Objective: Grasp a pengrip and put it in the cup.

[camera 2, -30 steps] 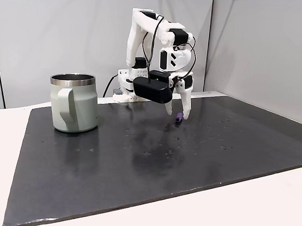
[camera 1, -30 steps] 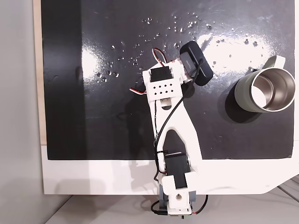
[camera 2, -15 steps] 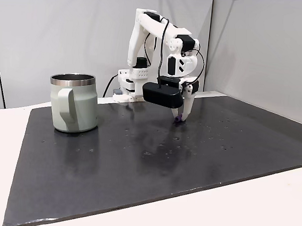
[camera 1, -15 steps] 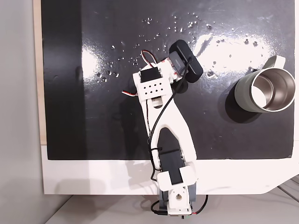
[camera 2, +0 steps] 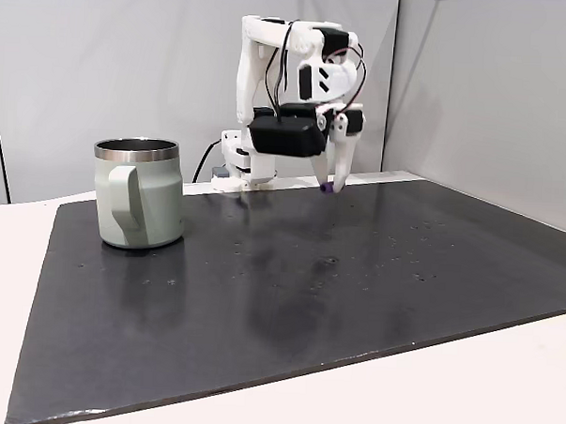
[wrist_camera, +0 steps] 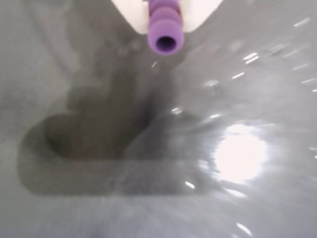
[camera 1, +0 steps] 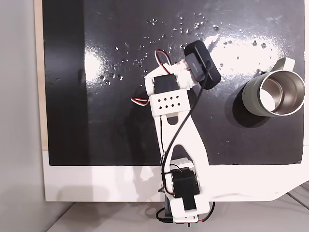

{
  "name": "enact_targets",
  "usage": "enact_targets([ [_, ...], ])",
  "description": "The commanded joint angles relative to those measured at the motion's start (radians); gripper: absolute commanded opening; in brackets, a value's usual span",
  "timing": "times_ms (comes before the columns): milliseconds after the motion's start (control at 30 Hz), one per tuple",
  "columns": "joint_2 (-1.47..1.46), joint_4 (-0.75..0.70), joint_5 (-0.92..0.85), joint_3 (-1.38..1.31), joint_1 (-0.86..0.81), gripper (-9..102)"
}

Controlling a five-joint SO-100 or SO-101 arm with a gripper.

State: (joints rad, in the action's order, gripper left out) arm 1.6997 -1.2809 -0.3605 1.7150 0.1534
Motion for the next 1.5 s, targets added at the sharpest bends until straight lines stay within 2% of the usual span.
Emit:
enact_targets([
  [0, 0.121, -0.081, 0.0, -0.146, -0.063, 0],
  [133, 0.146, -0.198, -0.015, -0.313, -0.167, 0],
  [333, 0.071, -0.333, -0.061, -0.571, -0.425, 0],
  [567, 0.026, -0.342, -0.198, -0.695, -0.701, 0],
  [733, 0.005, -0.287, -0.284, -0.696, -0.834, 0],
  [967, -0.074, -0.259, -0.357, -0.698, -0.908, 0],
  [1333, -0.121, -0.239, -0.383, -0.666, -0.917, 1],
  [1467, -0.117, -0.242, -0.373, -0.663, -0.917, 21],
])
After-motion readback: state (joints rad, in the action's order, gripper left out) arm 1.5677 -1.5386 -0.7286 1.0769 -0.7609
